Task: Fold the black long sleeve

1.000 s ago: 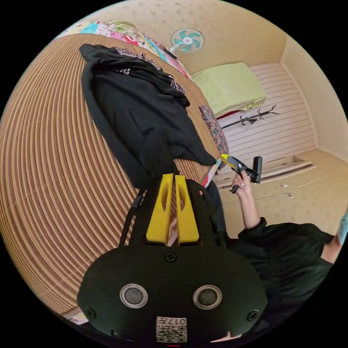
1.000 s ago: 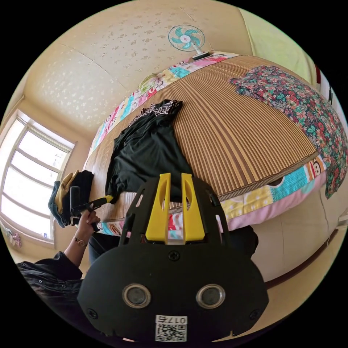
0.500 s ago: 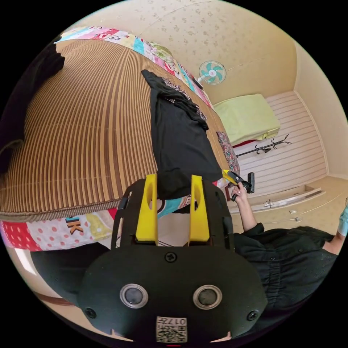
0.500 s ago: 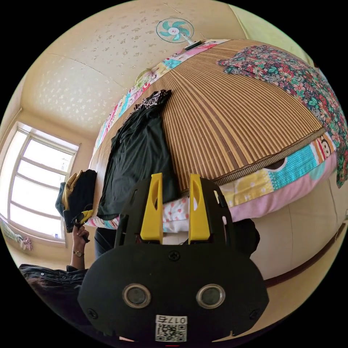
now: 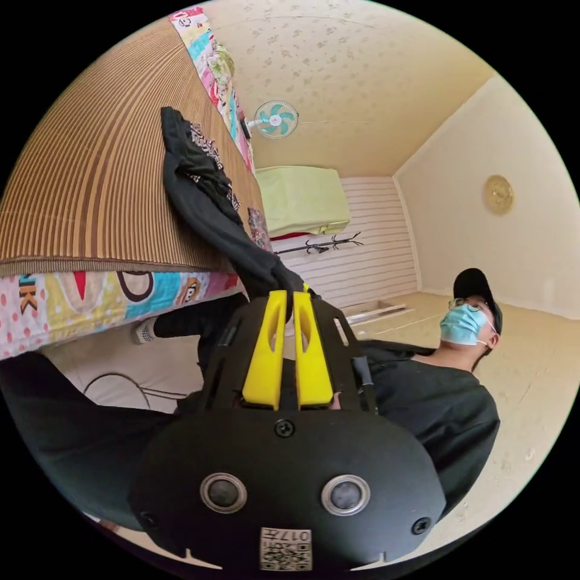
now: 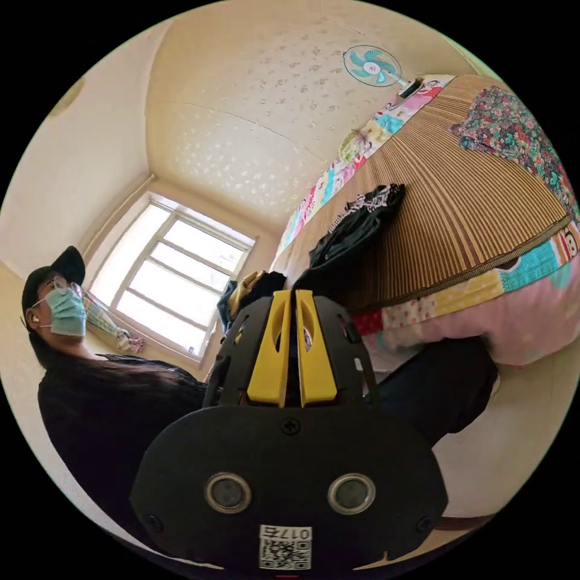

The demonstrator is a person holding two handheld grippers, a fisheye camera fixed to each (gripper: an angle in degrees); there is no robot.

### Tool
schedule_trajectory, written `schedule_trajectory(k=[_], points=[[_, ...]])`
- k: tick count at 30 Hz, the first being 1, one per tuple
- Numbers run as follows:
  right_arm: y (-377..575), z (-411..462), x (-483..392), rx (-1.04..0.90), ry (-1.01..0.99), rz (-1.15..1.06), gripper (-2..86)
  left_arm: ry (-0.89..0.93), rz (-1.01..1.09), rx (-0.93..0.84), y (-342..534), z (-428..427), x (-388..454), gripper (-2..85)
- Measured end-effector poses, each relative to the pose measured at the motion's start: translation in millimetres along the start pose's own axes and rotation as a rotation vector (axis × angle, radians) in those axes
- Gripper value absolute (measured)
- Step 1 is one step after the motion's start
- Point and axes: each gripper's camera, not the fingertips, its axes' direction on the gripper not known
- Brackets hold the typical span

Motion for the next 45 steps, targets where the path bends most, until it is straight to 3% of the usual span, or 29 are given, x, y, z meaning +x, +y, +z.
schedule_trajectory(k=[2,6,10,14,17,19,23,28,32,35,38,43,45], points=[[-5.7,-23.7,-33.1,0.112,-0.011,-0.054,1.6,0.028,0.041,0.056,-2.8,-14.2,23.0,0.1],[-61.7,-9.3,-50.3,0.129,0.111,-0.111,1.8,-0.017,0.091,0.160,-66.8,-26.1,44.5,0.2],[-178.3,68.8,-22.7,0.079,0.408,-0.099,2.8,-0.110,0.053,0.245,-187.1,-15.4,10.5,1.9],[-258.7,153.9,28.5,-0.023,0.597,0.002,5.7,-0.139,0.001,0.368,-247.2,-23.5,-31.1,7.8],[-243.9,189.5,17.9,-0.052,0.568,-0.056,7.2,-0.218,-0.029,0.376,-234.6,-15.1,-44.5,11.1],[-219.0,207.0,13.8,-0.068,0.581,-0.086,7.6,-0.392,-0.082,0.287,-206.3,10.2,-59.3,12.3],[-157.2,249.0,24.0,-0.096,0.610,-0.075,7.7,-0.543,-0.220,0.240,-158.4,44.1,-99.7,15.1],[-116.0,282.7,30.5,-0.100,0.598,-0.065,6.6,-0.255,-0.396,0.367,-135.7,67.0,-166.6,8.9],[-110.3,236.2,37.5,-0.022,0.517,0.020,4.9,-0.208,-0.265,0.393,-178.8,87.0,-137.6,4.9],[-106.6,178.6,37.6,0.044,0.533,0.059,4.0,-0.320,0.014,0.279,-236.5,148.1,-60.5,4.6],[-95.9,127.4,42.0,0.081,0.570,0.107,4.0,-0.220,0.131,0.086,-270.5,254.5,-13.0,4.7],[-63.8,74.0,70.7,0.078,0.576,0.251,6.5,-0.180,0.259,-0.339,-236.0,436.6,-3.3,7.3],[-49.4,61.0,84.4,0.068,0.537,0.310,8.3,-0.126,0.274,-0.350,-213.5,445.9,-12.2,7.9]])
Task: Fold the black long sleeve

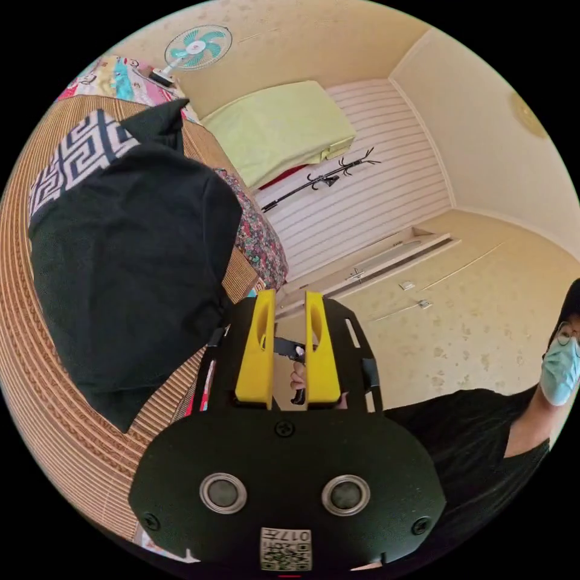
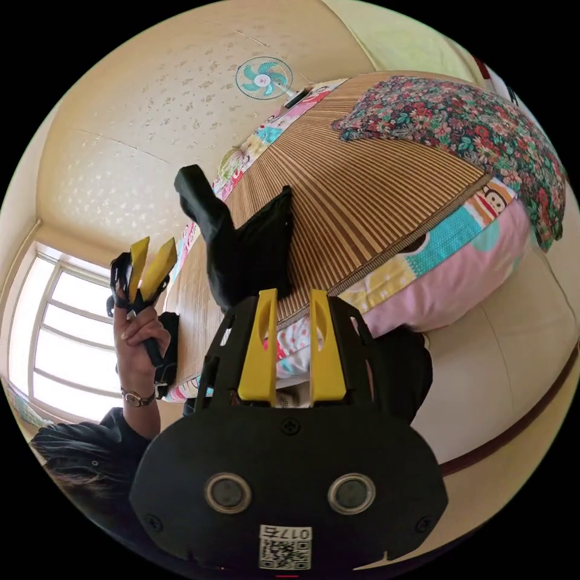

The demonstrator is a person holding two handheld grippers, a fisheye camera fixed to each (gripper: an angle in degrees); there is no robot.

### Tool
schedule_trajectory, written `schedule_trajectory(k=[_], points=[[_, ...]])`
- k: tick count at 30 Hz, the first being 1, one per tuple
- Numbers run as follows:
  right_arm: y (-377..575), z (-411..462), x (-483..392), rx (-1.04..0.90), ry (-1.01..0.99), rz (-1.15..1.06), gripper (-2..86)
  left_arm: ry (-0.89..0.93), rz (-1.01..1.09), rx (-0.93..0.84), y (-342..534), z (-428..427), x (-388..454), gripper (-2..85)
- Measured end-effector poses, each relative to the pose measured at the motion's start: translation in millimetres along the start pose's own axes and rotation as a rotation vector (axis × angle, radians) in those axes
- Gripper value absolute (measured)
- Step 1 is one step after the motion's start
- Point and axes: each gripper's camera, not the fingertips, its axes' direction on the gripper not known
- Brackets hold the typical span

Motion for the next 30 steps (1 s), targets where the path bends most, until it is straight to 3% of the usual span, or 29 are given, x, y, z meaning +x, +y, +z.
schedule_trajectory(k=[2,4,6,8,12,15,19,23,27,30], points=[[12.3,-4.7,24.1,-0.015,-0.077,0.044,9.8,-0.083,-0.019,0.090,24.6,-12.6,-4.3,7.9],[18.9,-5.1,37.3,-0.029,-0.136,0.064,10.8,-0.293,-0.093,0.244,56.5,-47.5,-14.6,8.3],[21.8,-2.4,47.2,-0.053,-0.185,0.083,11.8,-0.403,-0.208,0.301,71.7,-67.4,-34.3,10.3],[21.5,2.1,56.8,-0.060,-0.263,0.109,12.9,-0.434,-0.343,0.248,74.4,-70.1,-65.2,13.3],[14.1,14.0,68.7,-0.049,-0.436,0.185,15.4,-0.312,-0.475,0.167,81.5,-54.9,-111.9,8.0],[6.4,29.4,70.2,-0.079,-0.504,0.244,18.7,-0.084,-0.540,0.074,93.0,-39.4,-115.3,3.2],[1.8,44.7,71.1,-0.076,-0.561,0.313,21.0,0.162,-0.506,0.037,119.0,-27.4,-63.4,-0.4],[-10.3,56.1,81.7,-0.068,-0.691,0.405,14.8,0.219,-0.459,0.001,133.8,-34.3,-17.8,-0.9],[-34.4,38.7,64.2,-0.180,-0.562,0.372,6.7,0.186,-0.300,-0.047,139.4,-63.4,29.3,-1.0],[-67.9,10.5,13.7,-0.291,-0.303,0.207,4.1,0.172,-0.234,0.021,146.2,-107.2,52.1,-1.0]])
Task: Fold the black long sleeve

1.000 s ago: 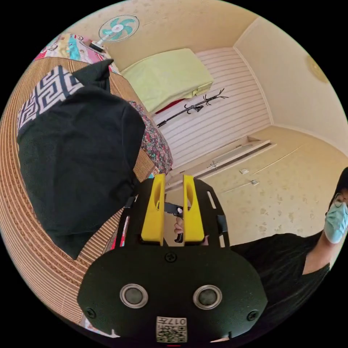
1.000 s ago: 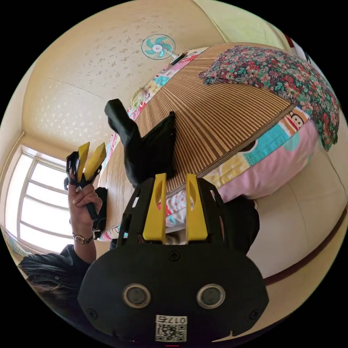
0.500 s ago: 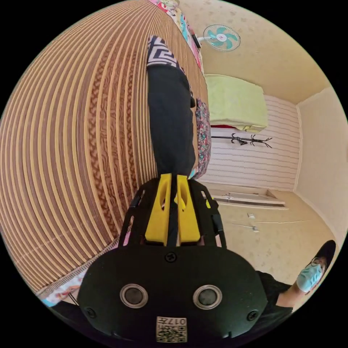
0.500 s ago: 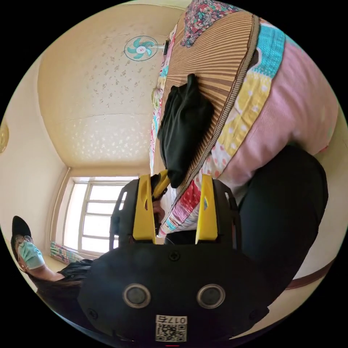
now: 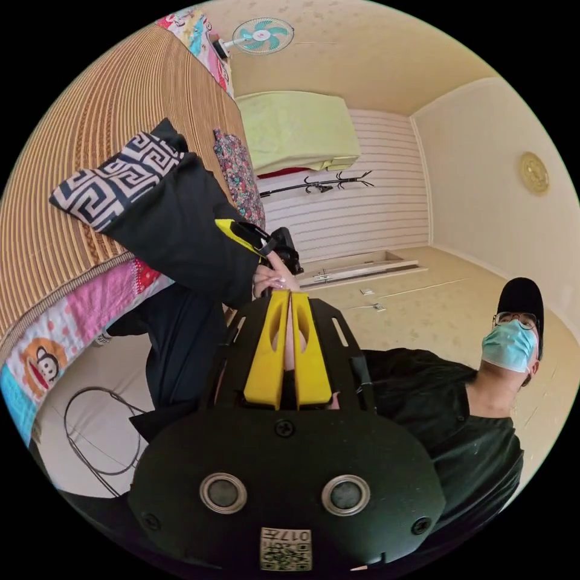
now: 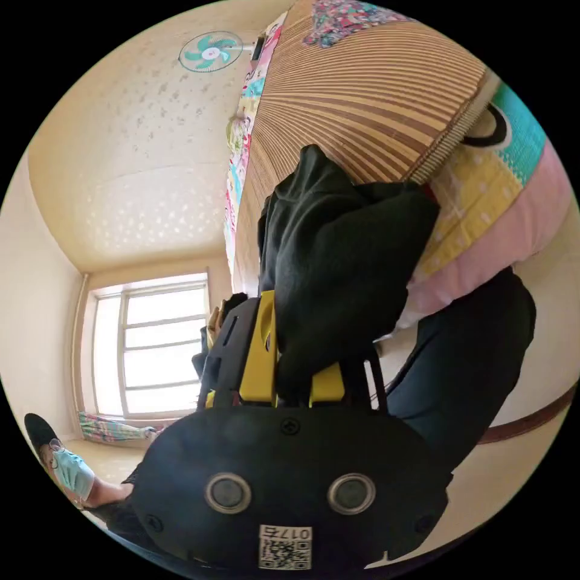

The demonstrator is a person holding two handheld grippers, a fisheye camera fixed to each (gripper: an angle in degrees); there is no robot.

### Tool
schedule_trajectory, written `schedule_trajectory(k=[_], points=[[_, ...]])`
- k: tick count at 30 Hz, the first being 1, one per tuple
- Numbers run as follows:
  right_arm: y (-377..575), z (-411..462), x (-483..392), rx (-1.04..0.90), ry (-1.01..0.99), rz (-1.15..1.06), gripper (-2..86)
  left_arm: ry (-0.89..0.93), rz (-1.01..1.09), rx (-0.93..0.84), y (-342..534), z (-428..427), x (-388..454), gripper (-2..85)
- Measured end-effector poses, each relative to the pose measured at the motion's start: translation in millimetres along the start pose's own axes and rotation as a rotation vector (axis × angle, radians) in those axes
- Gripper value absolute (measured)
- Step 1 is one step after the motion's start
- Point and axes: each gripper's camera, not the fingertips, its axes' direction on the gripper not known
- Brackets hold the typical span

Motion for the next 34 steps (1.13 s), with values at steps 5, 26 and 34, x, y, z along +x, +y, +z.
schedule_trajectory(k=[5,26,34], points=[[-6.4,-57.9,-81.8,-0.004,-0.110,-0.203,1.6,-0.065,0.012,0.136,26.1,-70.5,24.5,-1.0],[69.2,-237.0,51.6,0.779,0.269,0.228,1.0,-0.822,-0.046,0.957,178.1,-360.7,138.0,5.1],[95.1,-137.8,19.9,0.554,0.536,0.097,0.4,-1.306,-0.214,1.194,140.3,-539.1,227.3,16.1]])
